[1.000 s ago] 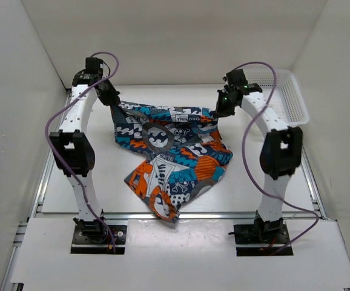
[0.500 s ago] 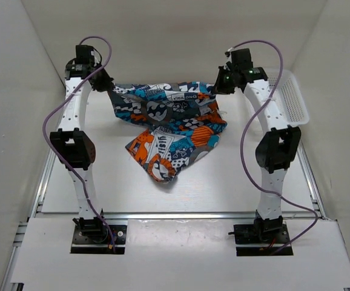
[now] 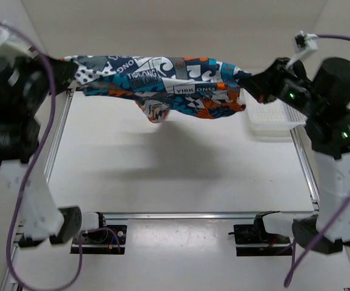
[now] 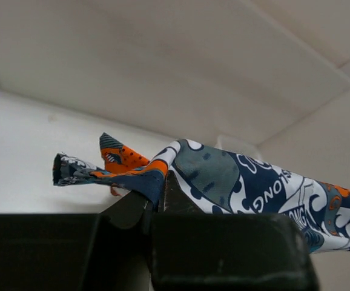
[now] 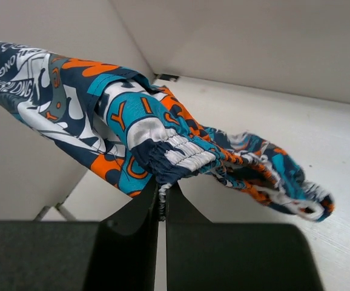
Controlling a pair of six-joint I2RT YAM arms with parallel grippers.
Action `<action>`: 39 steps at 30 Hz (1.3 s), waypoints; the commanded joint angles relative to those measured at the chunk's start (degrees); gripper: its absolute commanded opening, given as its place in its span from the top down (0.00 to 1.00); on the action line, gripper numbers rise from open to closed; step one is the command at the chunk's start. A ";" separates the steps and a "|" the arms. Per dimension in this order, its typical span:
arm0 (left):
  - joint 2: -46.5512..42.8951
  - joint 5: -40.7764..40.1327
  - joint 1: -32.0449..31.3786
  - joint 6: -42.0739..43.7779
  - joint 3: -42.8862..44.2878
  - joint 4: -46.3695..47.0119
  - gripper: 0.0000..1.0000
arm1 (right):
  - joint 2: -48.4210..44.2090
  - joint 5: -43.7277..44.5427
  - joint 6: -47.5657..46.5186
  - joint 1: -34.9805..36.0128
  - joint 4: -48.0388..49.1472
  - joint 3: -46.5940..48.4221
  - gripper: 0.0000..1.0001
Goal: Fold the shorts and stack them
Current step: Fold the shorts
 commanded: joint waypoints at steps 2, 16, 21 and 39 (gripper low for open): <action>-7.44 -8.44 3.20 1.45 2.62 -5.80 0.90 | -7.56 1.02 0.03 -1.32 -4.94 -2.01 1.00; -9.75 -11.16 3.20 0.13 2.73 -5.28 0.90 | -12.94 10.85 -1.11 -1.32 -18.05 3.81 1.00; 1.04 -8.09 3.20 1.98 -5.45 -1.23 0.90 | -10.67 15.95 -1.11 -1.32 -12.09 -11.84 1.00; 51.43 -9.58 2.15 5.67 11.50 1.31 0.90 | 43.38 14.03 -2.43 -3.60 3.49 -1.34 1.00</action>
